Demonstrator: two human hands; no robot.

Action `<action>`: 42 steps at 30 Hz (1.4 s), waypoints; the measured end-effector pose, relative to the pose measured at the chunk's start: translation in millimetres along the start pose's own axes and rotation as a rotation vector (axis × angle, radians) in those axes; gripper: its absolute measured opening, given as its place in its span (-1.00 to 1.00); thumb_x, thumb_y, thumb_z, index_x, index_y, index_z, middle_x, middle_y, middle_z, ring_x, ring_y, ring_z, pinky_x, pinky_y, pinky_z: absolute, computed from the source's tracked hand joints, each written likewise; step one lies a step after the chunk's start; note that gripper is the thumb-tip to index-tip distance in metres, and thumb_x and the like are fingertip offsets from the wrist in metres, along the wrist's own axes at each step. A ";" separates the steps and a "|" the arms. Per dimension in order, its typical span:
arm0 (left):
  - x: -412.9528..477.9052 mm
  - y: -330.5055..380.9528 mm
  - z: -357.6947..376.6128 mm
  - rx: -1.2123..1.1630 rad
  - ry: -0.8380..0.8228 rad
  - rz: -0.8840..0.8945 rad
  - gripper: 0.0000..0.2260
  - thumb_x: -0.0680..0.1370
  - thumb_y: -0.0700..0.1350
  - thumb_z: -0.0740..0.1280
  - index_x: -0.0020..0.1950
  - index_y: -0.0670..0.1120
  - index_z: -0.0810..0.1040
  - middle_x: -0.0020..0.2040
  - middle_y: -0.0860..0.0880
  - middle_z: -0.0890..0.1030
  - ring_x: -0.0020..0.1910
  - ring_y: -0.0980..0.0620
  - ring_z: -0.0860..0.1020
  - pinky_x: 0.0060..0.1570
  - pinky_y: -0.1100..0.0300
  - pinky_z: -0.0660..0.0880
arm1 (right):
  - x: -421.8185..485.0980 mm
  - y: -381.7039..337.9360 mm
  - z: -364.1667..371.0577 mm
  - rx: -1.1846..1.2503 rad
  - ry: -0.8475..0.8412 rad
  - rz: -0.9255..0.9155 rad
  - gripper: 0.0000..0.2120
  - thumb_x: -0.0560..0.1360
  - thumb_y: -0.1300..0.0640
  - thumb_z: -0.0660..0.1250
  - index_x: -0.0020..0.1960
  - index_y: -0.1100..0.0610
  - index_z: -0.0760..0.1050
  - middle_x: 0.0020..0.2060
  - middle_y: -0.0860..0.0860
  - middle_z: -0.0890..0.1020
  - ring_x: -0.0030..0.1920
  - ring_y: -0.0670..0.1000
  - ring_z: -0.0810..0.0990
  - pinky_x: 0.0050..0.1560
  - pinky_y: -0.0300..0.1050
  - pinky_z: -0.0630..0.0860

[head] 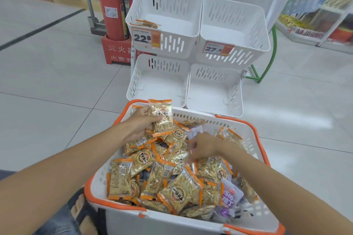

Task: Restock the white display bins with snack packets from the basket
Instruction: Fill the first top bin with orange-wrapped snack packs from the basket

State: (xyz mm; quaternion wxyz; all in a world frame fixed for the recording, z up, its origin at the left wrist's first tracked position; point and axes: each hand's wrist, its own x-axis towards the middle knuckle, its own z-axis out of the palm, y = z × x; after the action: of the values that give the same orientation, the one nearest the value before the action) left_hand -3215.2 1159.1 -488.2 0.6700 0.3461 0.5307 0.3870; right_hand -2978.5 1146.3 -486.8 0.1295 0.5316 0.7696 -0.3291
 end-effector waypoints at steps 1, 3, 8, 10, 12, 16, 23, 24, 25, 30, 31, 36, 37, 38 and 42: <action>0.3 -1.8 -0.5 -0.007 0.002 -0.009 -0.11 0.43 -0.21 0.51 0.60 0.02 0.04 0.58 -0.10 0.16 0.49 -0.18 0.27 0.44 -0.32 0.13 | 0.2 -1.7 5.2 0.027 0.024 -0.027 -0.86 0.45 0.05 0.47 -0.09 0.12 0.63 -0.35 -0.14 0.53 -0.33 -0.19 0.48 -0.21 -0.20 0.41; -2.5 -3.3 1.8 0.040 0.004 -0.012 -0.19 0.53 -0.26 0.40 0.61 0.03 -0.03 0.61 -0.05 0.02 0.55 -0.19 0.13 0.41 -0.37 0.10 | 0.5 -6.8 2.4 0.225 0.195 -0.118 -0.86 0.49 0.26 0.36 -0.21 0.10 0.56 -0.33 -0.08 0.56 -0.33 -0.16 0.51 -0.19 -0.14 0.48; -7.4 -0.1 9.5 0.193 0.017 -0.008 -0.25 0.59 -0.20 0.34 0.61 0.09 -0.06 0.62 -0.01 -0.01 0.56 -0.20 0.08 0.41 -0.38 0.06 | -0.9 -27.8 -42.3 0.522 0.514 -0.271 -0.94 0.56 0.23 0.33 -0.07 0.11 0.55 -0.32 -0.17 0.61 -0.25 -0.13 0.56 -0.14 -0.16 0.50; -3.6 1.0 15.0 0.125 -0.015 -0.036 -0.34 0.56 -0.11 0.31 0.58 0.12 0.07 0.54 -0.07 0.28 0.46 -0.18 0.32 0.41 -0.32 0.20 | 2.0 -41.9 -51.9 0.409 0.586 -0.305 -0.89 0.55 0.18 0.36 0.05 0.15 0.62 -0.13 -0.09 0.66 -0.12 -0.10 0.59 -0.04 -0.18 0.51; -10.7 9.2 28.9 0.093 -0.075 -0.045 -0.64 0.60 0.00 0.24 0.39 0.00 0.36 0.00 -0.04 0.67 0.00 -0.04 0.60 0.13 -0.04 0.46 | 7.4 -55.4 -55.2 0.332 0.672 -0.308 -0.84 0.53 0.16 0.38 0.08 0.16 0.64 -0.01 0.01 0.63 -0.03 -0.06 0.56 0.02 -0.22 0.45; -13.8 32.7 43.7 0.053 -0.089 0.046 -0.73 0.58 -0.03 0.33 0.23 -0.04 0.38 -0.07 -0.11 0.63 -0.15 -0.06 0.60 -0.21 0.11 0.51 | 16.2 -78.8 -67.7 0.460 0.828 -0.270 -0.77 0.55 0.11 0.36 0.19 0.11 0.58 0.19 0.03 0.45 0.20 -0.04 0.44 0.29 -0.14 0.36; 3.2 114.3 28.6 0.333 0.109 0.294 -0.51 0.64 0.05 0.10 0.52 -0.10 0.09 0.26 0.00 0.41 0.07 -0.03 0.52 -0.03 0.10 0.47 | 19.5 -95.5 -130.0 1.020 0.161 -0.309 -0.71 0.54 0.09 0.34 0.23 0.14 0.53 0.02 0.10 0.66 0.07 0.11 0.61 0.25 0.07 0.48; 6.2 129.8 26.8 0.431 0.135 0.352 -0.49 0.64 0.07 0.06 0.53 -0.10 0.05 0.34 0.00 0.34 0.19 -0.03 0.46 0.09 0.07 0.44 | 24.1 -102.6 -141.0 0.995 0.196 -0.343 -0.69 0.49 0.17 0.38 0.22 0.16 0.52 0.01 0.11 0.67 0.08 0.13 0.63 0.27 0.07 0.50; 11.1 146.6 22.7 0.501 0.148 0.396 -0.47 0.63 0.10 0.03 0.53 -0.10 0.05 0.44 -0.05 0.29 0.31 -0.06 0.39 0.22 0.02 0.41 | 28.2 -109.8 -153.7 0.987 0.227 -0.362 -0.62 0.44 0.21 0.42 0.25 0.16 0.50 0.04 0.12 0.67 0.11 0.14 0.64 0.27 0.08 0.51; 38.8 241.2 -1.7 0.694 0.158 0.582 -0.39 0.60 0.26 0.05 0.52 -0.10 0.19 0.43 0.05 0.31 0.39 0.05 0.32 0.30 0.22 0.23 | 60.8 -127.6 -237.7 0.969 0.271 -0.414 -0.61 0.46 0.26 0.43 0.27 0.20 0.49 0.06 0.10 0.67 0.02 0.06 0.66 0.07 -0.03 0.60; 51.4 258.1 -12.5 0.697 0.192 0.626 -0.46 0.63 0.22 0.06 0.50 -0.09 0.24 0.38 0.04 0.36 0.30 0.10 0.39 0.19 0.32 0.29 | 69.9 -130.3 -256.6 0.949 0.305 -0.429 -0.67 0.48 0.28 0.40 0.24 0.21 0.51 0.06 0.10 0.68 0.00 0.05 0.67 0.02 -0.07 0.61; 130.6 303.6 -79.9 0.881 0.506 0.696 -0.44 0.49 0.23 0.27 0.42 0.02 0.36 0.40 -0.02 0.43 0.38 -0.07 0.37 0.36 -0.08 0.36 | 152.6 -118.6 -338.2 0.872 0.633 -0.420 -0.50 0.32 0.35 0.53 0.21 0.21 0.48 0.05 0.17 0.66 -0.09 0.06 0.63 -0.16 -0.14 0.54; 146.2 305.4 -90.9 0.901 0.525 0.670 -0.45 0.51 0.18 0.31 0.44 0.01 0.35 0.42 -0.02 0.40 0.40 -0.08 0.34 0.37 -0.09 0.34 | 172.0 -114.8 -347.8 0.835 0.663 -0.405 -0.44 0.28 0.35 0.55 0.24 0.23 0.46 0.05 0.17 0.66 -0.11 0.04 0.63 -0.23 -0.21 0.53; 157.7 306.5 -98.3 0.904 0.526 0.662 -0.47 0.53 0.13 0.35 0.45 0.01 0.33 0.44 -0.03 0.37 0.41 -0.08 0.33 0.38 -0.08 0.33 | 191.5 -112.2 -354.7 0.812 0.685 -0.393 -0.41 0.28 0.38 0.55 0.26 0.24 0.44 0.05 0.15 0.65 -0.13 0.00 0.63 -0.30 -0.29 0.52; 197.4 305.7 -119.1 0.771 0.455 0.677 -0.51 0.52 0.00 0.43 0.41 0.05 0.35 0.40 -0.01 0.37 0.26 -0.01 0.46 0.15 0.07 0.47 | 259.0 -111.9 -362.1 0.744 0.711 -0.424 -0.41 0.32 0.53 0.45 0.29 0.30 0.38 0.00 0.10 0.58 -0.25 -0.27 0.59 -0.32 -0.41 0.49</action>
State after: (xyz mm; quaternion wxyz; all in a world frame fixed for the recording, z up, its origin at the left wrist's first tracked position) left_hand -3351.0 1481.2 -331.8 0.2020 0.6249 0.6241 0.4233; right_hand -3129.0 1545.0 -316.3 -0.4035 0.4533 0.6880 -0.3980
